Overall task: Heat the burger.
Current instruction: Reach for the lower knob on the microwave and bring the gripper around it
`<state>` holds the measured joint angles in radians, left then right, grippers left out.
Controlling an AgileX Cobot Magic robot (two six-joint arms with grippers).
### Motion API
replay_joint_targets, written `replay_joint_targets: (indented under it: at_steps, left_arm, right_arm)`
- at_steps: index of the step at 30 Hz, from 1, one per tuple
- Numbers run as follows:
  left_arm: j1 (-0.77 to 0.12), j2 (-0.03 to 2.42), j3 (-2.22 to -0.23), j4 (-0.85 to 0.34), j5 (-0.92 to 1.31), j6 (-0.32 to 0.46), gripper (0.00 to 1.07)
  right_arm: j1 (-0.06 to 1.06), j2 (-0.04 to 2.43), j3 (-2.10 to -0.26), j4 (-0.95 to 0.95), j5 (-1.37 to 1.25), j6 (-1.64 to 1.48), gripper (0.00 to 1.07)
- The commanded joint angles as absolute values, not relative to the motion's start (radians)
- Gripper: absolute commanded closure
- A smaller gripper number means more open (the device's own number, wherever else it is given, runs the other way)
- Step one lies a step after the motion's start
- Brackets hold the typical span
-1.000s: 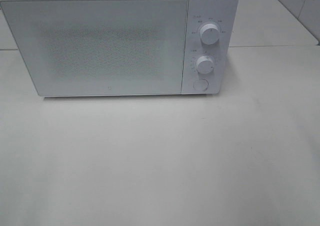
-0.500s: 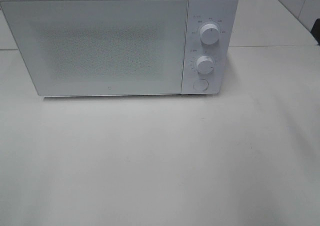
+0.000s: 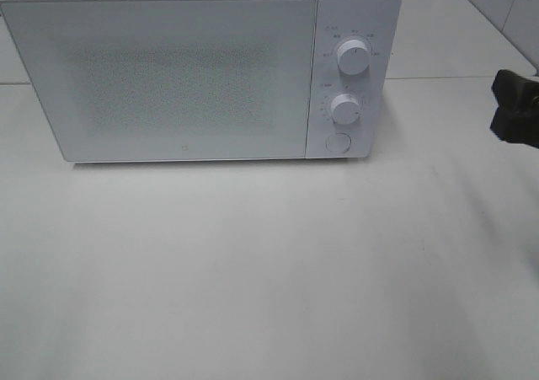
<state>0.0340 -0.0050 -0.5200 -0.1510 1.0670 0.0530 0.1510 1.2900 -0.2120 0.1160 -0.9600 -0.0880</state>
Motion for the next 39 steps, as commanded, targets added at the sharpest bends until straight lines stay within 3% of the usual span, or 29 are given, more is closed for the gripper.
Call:
replay_joint_targets:
  at_steps: [1, 2, 5, 7, 10, 13, 15, 20, 39]
  left_arm:
    - [0.035, -0.021, -0.518, -0.152, 1.069, 0.052, 0.07]
    - [0.035, -0.021, -0.518, -0.152, 1.069, 0.052, 0.07]
    - [0.035, -0.021, -0.518, -0.152, 1.069, 0.052, 0.07]
    - [0.035, -0.021, -0.518, -0.152, 1.069, 0.052, 0.07]
    - [0.035, -0.021, -0.518, -0.152, 1.069, 0.052, 0.07]
    - [0.035, -0.021, -0.518, -0.152, 1.069, 0.052, 0.07]
    - [0.035, -0.021, -0.518, -0.152, 1.069, 0.052, 0.07]
    - [0.035, -0.021, -0.518, -0.152, 1.069, 0.052, 0.07]
    - [0.035, -0.021, -0.518, -0.152, 1.069, 0.052, 0.07]
  right_arm:
    - [0.237, 1.358, -0.21, 0.23, -1.04, -0.178, 0.31]
    - [0.296, 1.397, -0.21, 0.289, -1.089, -0.203, 0.31]
    - [0.319, 1.417, -0.21, 0.319, -1.11, -0.211, 0.31]
    - [0.443, 1.484, -0.211, 0.44, -1.207, -0.249, 0.31]
    - [0.541, 1.529, -0.211, 0.525, -1.291, -0.272, 0.31]
    - [0.565, 1.544, -0.211, 0.553, -1.312, -0.272, 0.31]
    - [0.664, 1.594, -0.215, 0.636, -1.386, -0.274, 0.31]
    - [0.756, 1.642, -0.267, 0.734, -1.391, -0.302, 0.31]
    - [0.844, 1.785, -0.509, 0.886, -1.355, -0.38, 0.31]
